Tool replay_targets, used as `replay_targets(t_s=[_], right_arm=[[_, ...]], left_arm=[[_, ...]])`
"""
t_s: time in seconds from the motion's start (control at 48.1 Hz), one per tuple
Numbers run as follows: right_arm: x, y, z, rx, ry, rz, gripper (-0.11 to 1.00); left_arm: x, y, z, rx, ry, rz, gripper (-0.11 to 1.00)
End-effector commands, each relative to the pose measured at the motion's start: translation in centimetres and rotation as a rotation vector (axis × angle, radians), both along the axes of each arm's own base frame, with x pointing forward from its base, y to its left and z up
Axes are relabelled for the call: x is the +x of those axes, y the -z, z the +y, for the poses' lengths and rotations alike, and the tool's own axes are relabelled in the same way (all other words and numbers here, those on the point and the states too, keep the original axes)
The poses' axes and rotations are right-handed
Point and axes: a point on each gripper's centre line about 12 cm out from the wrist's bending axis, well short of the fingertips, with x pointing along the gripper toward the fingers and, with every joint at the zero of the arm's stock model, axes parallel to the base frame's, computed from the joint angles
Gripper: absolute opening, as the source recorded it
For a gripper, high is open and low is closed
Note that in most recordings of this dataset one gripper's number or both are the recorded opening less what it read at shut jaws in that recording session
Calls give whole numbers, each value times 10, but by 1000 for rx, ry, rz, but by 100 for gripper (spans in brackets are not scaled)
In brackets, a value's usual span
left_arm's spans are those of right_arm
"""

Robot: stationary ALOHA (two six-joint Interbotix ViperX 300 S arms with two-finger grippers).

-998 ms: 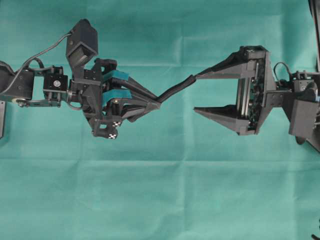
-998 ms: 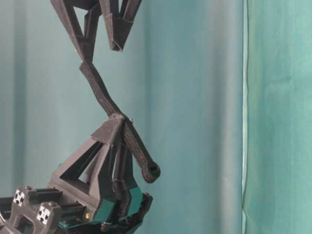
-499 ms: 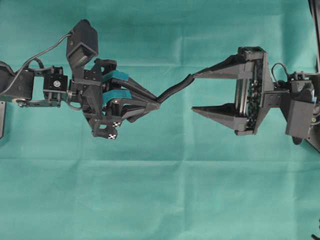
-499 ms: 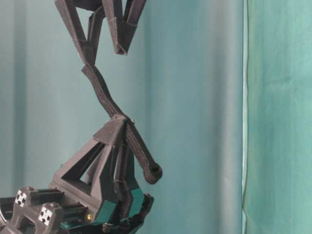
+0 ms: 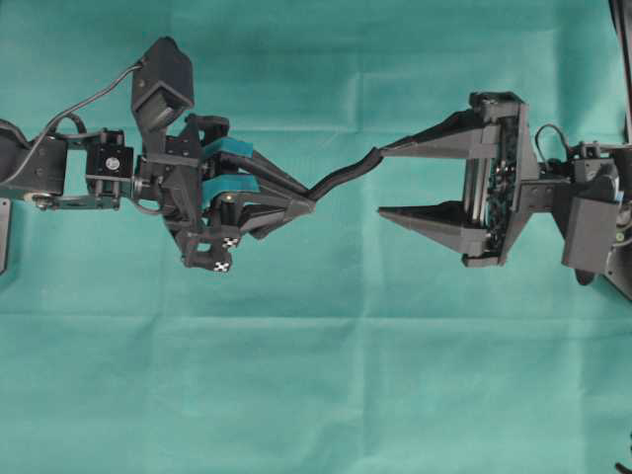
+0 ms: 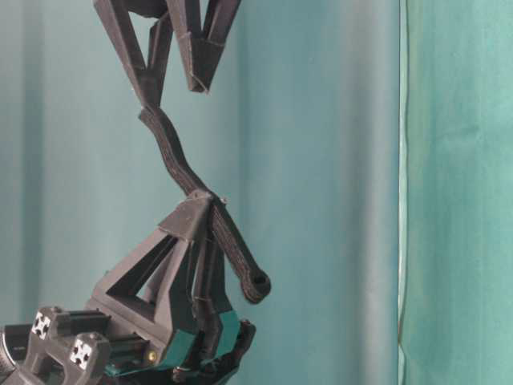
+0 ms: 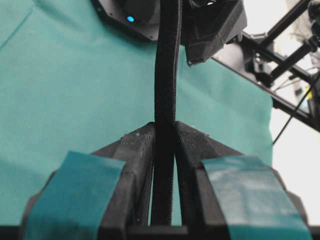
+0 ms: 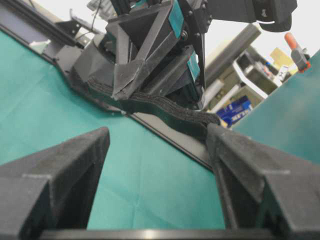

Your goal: Peel off the Velcro with your right arm.

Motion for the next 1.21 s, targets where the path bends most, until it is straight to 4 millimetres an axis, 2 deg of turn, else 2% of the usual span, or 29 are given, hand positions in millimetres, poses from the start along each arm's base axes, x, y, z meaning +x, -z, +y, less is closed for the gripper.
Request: replay_targets(t_s=[0.0, 0.437, 0.77, 1.186], right_arm=[[1, -4, 2, 1, -8, -17, 28], [1, -2, 2, 2, -8, -11, 27], [0, -1, 2, 2, -7, -7, 3], [0, -1, 2, 3, -8, -7, 0]], left_arm=[[-2, -16, 3, -2, -9, -54, 10], [-2, -15, 11, -2, -32, -52, 10], [-2, -16, 11, -2, -32, -58, 10], [-3, -14, 11, -2, -31, -52, 10]])
